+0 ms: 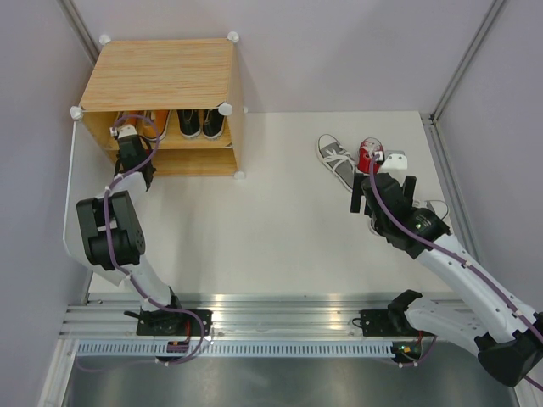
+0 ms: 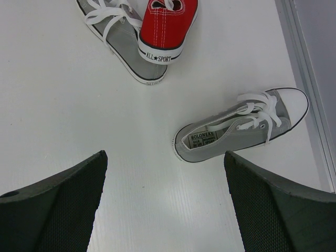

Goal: Place and organize the shoes in the shoe cabinet

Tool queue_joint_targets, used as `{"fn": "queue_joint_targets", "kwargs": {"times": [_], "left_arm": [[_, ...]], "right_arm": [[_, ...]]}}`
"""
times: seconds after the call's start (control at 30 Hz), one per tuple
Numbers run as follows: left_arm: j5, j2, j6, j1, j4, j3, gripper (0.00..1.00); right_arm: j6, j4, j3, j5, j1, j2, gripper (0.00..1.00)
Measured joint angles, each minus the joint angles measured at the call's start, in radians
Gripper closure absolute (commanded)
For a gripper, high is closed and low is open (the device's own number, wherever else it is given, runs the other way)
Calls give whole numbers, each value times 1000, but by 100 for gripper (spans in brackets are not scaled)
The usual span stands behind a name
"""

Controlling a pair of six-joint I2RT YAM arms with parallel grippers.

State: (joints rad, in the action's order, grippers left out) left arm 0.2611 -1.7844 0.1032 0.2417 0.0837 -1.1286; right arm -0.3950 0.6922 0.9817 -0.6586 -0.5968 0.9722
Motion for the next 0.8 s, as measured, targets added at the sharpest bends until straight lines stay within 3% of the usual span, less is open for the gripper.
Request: {"fn": "queue_joint_targets", "kwargs": {"times": [0.47,0.8], "left_arm": [[12,-106,11,1,-145,-143,67],[-26,-109,-7,13,-143,-149,67]], "right_arm": [[2,-4,-11,0,7,-5,5],[4,-4,-11,-1,12,-4,4]]}}
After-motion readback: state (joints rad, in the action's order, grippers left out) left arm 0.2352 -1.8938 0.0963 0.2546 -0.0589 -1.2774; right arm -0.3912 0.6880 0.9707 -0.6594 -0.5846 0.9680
